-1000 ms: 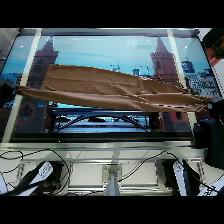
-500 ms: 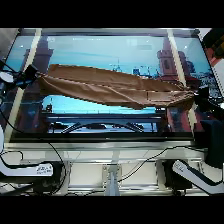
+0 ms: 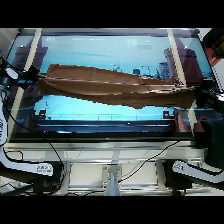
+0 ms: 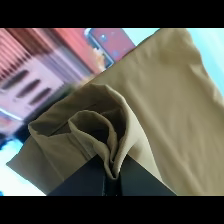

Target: Fold the clothes and pants, and hang the long-sleeved shirts on hangers.

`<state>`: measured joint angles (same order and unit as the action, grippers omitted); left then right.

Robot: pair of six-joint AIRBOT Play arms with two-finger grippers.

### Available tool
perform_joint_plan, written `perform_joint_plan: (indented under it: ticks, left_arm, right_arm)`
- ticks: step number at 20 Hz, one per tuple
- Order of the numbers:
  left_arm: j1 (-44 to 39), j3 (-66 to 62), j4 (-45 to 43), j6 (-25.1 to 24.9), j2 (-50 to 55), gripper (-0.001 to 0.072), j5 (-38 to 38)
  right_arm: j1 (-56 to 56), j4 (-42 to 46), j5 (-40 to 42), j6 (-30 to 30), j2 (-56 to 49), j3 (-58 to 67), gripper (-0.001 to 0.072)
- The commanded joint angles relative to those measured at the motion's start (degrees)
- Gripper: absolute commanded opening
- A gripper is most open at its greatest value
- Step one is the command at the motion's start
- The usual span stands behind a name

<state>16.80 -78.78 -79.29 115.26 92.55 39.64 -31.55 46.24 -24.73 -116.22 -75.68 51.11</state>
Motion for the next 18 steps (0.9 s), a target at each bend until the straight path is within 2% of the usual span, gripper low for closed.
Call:
perform_joint_plan:
  ticks: [1, 4, 7, 10, 12, 16, 18]
  left_arm:
    - [-0.8, -4.2, -0.7, 1.5, 2.8, 0.0024, 3.3]
    - [-1.4, -6.5, -0.7, 4.6, 4.1, 0.0024, 3.3]
    - [-1.7, -6.5, -1.1, 5.4, 4.6, 0.0025, 3.2]
    - [-1.9, -6.5, -3.5, 5.2, 4.6, 0.0025, 3.0]
    - [-2.0, -6.7, -5.6, 4.0, 4.6, 0.0025, 3.0]
    - [-2.5, -8.7, -5.8, 3.2, 4.6, 0.0025, 3.1]
    - [-2.7, -10.5, -5.8, 3.3, 4.6, 0.0025, 3.3]
  right_arm:
    - [0.8, 0.1, 4.3, -3.3, -0.7, 0.5, 0.0021]
    - [3.4, 1.2, 7.7, -3.2, -1.9, 1.8, 0.002]
    - [6.8, 9.9, 4.7, -3.2, -6.2, 9.3, 0.0019]
    - [9.2, 25.0, -4.8, -2.2, -9.7, 18.9, 0.0019]
    - [10.2, 32.4, -11.9, 1.3, -10.7, 23.7, 0.0019]
    - [10.3, 37.4, -16.8, 1.9, -11.0, 29.3, 0.0019]
    - [10.3, 39.6, -22.7, 4.0, -12.5, 31.9, 0.0019]
